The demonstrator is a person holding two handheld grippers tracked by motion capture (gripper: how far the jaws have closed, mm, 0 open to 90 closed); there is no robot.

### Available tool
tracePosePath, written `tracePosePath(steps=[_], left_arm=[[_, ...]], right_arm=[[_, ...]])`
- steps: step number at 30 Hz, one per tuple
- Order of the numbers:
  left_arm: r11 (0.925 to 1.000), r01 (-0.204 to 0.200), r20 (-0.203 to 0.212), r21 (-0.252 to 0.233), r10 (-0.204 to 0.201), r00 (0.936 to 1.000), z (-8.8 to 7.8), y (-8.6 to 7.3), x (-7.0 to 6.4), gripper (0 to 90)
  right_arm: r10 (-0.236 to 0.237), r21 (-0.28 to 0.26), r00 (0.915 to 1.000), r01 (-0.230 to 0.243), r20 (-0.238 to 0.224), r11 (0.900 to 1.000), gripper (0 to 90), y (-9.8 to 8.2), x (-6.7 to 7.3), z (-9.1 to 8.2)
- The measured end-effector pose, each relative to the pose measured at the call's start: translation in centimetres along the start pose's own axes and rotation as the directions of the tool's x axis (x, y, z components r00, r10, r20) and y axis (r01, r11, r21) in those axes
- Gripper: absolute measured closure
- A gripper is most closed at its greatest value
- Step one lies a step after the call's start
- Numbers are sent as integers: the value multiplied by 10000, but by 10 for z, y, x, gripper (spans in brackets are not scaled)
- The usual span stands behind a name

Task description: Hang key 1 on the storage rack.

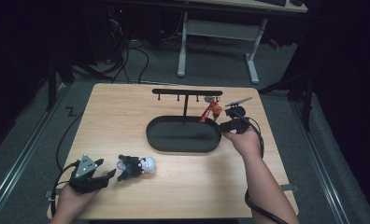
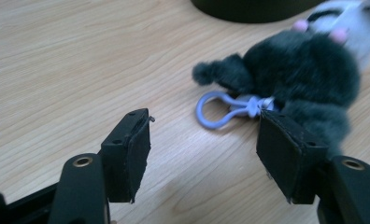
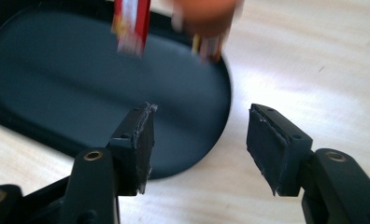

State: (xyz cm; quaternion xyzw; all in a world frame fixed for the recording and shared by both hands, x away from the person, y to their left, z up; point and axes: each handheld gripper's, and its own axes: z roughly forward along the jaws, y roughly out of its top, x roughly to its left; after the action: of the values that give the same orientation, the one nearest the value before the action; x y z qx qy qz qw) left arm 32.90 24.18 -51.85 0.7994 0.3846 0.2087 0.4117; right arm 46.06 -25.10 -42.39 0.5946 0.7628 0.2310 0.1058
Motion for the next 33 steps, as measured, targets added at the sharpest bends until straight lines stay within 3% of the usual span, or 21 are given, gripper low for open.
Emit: tracePosePath(steps=[1, 5, 12, 13, 14, 15, 16, 21, 22, 23, 24, 25, 26, 27, 29, 31, 32, 33], left_arm=[[10000, 0, 0, 0, 0, 10000, 0, 0, 0, 355], [9992, 235, 315, -319, -225, 9992, -1, 5, -4, 354], [9986, 184, 705, -487, -149, 9974, 1, 10, -13, 343], [9986, 184, 705, -487, -149, 9974, 1, 10, -13, 341], [9985, 195, 869, -518, -150, 9961, 3, 12, -16, 336], [9985, 195, 869, -518, -150, 9961, 3, 12, -16, 333], [9985, 227, 1030, -500, -174, 9945, 5, 13, -18, 328], [9980, 211, 1173, -598, -140, 9930, 6, 14, -24, 286], [9984, 104, 1253, -564, -33, 9921, 8, 15, -29, 279], [9984, 104, 1253, -564, -33, 9921, 8, 15, -29, 276], [9988, -7, 1083, -486, 60, 9941, 9, 15, -34, 267], [9988, -7, 1083, -486, 60, 9941, 9, 15, -34, 262], [9988, 19, 958, -481, 28, 9954, 10, 16, -37, 258], [9988, 19, 958, -481, 28, 9954, 10, 16, -37, 252], [9993, 12, 714, -374, 14, 9974, 11, 16, -42, 242], [9995, -34, 692, -301, 55, 9976, 12, 16, -43, 240], [9998, -132, 548, -138, 140, 9984, 13, 15, -46, 240], [9999, -149, 504, -31, 151, 9986, 14, 14, -47, 240]], right_arm=[[0, 0, 10000, 0, 0, 10000, 412, 0, 0, 0], [-261, -257, 9995, 256, -204, 9993, 402, -33, 7, -1], [-623, -980, 9975, 588, -333, 9934, 390, -79, 17, 1], [-623, -980, 9975, 588, -333, 9934, 390, -79, 17, 1], [-693, -1346, 9974, 658, -220, 9887, 390, -94, 20, 1], [-693, -1346, 9974, 658, -220, 9887, 390, -94, 20, 1], [-672, -1693, 9974, 618, -261, 9836, 390, -108, 22, 2], [-766, -2229, 9969, 703, -197, 9723, 390, -135, 25, 2], [-666, -2574, 9976, 596, -186, 9645, 392, -148, 27, 1], [-666, -2574, 9976, 596, -186, 9645, 392, -148, 27, 1], [-477, -3296, 9981, 320, -395, 9436, 395, -163, 25, -2], [-477, -3296, 9981, 320, -395, 9436, 395, -163, 25, -2], [-55, -3425, 9958, -263, -916, 9391, 381, -175, 23, -2], [-266, -3293, 9939, -101, -1066, 9442, 380, -177, 24, -2], [-715, -3387, 9959, 485, -556, 9397, 390, -179, 25, -4], [-574, -3402, 9958, 295, -720, 9399, 388, -179, 24, -5], [-394, -3504, 9919, -54, -1206, 9366, 386, -179, 21, -5], [-466, -3509, 9921, 28, -1163, 9364, 387, -178, 21, -5]])
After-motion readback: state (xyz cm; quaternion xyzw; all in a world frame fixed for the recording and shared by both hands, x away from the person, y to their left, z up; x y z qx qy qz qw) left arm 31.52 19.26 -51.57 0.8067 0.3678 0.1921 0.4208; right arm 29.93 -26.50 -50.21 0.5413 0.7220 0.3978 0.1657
